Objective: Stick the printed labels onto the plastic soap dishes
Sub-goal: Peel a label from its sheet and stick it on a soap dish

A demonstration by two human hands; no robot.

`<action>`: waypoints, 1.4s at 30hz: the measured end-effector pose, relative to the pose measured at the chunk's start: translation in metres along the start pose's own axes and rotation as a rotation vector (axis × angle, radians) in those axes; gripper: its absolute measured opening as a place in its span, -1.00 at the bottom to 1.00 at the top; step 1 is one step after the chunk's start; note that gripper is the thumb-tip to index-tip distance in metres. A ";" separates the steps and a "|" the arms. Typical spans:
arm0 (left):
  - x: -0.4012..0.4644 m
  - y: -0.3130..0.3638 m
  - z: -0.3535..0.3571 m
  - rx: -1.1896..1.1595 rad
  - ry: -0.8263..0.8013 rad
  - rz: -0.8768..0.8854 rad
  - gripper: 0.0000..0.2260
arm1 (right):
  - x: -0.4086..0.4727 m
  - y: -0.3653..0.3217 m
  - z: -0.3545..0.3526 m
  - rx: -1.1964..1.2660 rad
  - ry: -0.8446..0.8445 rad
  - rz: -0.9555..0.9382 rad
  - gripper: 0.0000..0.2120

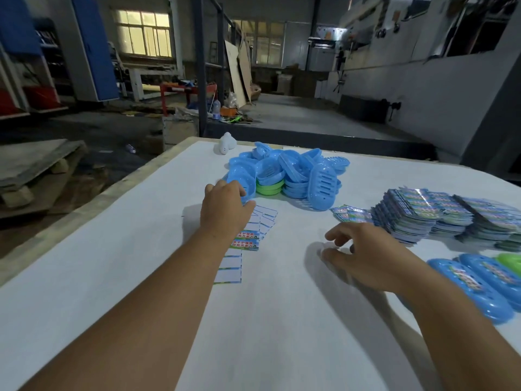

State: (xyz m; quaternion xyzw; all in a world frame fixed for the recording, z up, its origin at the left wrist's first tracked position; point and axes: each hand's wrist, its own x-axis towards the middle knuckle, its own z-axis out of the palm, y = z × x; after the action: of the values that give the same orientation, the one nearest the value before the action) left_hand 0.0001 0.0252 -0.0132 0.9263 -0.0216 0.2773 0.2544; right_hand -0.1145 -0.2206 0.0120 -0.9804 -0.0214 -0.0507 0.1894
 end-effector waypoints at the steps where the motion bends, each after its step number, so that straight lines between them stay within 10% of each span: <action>1: -0.001 0.000 -0.002 0.017 0.006 0.013 -0.75 | 0.000 0.000 0.001 0.004 0.006 -0.003 -0.63; 7: -0.012 0.020 -0.024 -0.123 0.127 0.089 -0.75 | 0.004 -0.004 0.003 0.101 0.158 -0.085 -0.64; 13: -0.024 0.052 -0.034 -0.801 -0.397 -0.237 -0.62 | 0.003 -0.011 0.010 0.316 0.275 -0.238 -0.28; 18: -0.036 0.062 -0.034 -0.948 -0.682 -0.450 -0.75 | 0.005 -0.011 0.014 0.296 0.267 -0.296 -0.46; 30: -0.025 0.031 -0.051 0.343 -0.350 -0.139 -0.68 | 0.013 0.000 0.022 0.096 0.039 -0.144 -0.51; 42: -0.025 0.030 -0.056 0.159 -0.457 -0.171 -0.41 | 0.009 -0.004 0.021 0.072 0.019 -0.122 -0.50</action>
State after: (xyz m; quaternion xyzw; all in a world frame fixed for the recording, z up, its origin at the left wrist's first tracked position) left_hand -0.0546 0.0233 0.0276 0.9804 0.0217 0.0392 0.1916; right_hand -0.1040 -0.2086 -0.0044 -0.9693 -0.0811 -0.0706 0.2211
